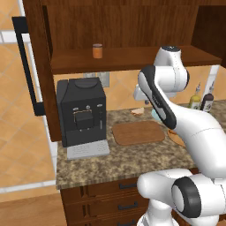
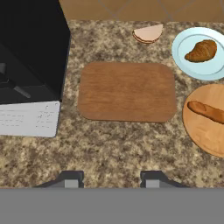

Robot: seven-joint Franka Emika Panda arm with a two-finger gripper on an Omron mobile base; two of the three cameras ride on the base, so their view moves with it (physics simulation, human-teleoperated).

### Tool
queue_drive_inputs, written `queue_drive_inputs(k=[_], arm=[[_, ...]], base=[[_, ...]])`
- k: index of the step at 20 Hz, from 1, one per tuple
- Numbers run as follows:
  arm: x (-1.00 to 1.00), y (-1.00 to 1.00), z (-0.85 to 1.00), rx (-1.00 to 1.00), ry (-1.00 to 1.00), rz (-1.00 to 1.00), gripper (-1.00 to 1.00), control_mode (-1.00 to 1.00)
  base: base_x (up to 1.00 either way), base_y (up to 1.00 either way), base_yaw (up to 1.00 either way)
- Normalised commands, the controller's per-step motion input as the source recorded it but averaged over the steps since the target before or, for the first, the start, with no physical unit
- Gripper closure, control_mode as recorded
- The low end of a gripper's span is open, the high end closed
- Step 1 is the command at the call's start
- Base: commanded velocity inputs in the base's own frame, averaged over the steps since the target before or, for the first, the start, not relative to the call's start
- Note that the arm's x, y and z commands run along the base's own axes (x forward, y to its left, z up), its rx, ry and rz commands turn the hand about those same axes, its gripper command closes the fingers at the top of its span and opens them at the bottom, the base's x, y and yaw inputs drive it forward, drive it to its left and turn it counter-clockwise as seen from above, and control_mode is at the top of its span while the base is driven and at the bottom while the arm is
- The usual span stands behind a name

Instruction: From the different types of pastries on the counter, select a croissant and place it on the cutting board. Then retrieve a jar of jam from the cabinet and place it alongside the croissant on the cutting board.

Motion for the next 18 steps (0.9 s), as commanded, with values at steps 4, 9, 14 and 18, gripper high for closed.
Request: queue_drive_inputs(k=[4, 9, 14, 18], arm=[[0.0, -0.09, 0.0, 0.0, 0.0, 0.0, -1.0, -1.0], [0.04, -0.47, -0.05, 0.0, 0.0, 0.0, -1.0, -1.0], [0.16, -0.41, -0.32, 0.1, -0.03, -0.13, -1.0, -1.0], [0.41, -0.31, -0.44, 0.29, -0.02, -0.26, -1.0, -1.0]], base=[[0.0, 0.0, 0.0], [0.0, 0.0, 0.0], [0.0, 0.0, 0.0], [0.0, 0.0, 0.0]])
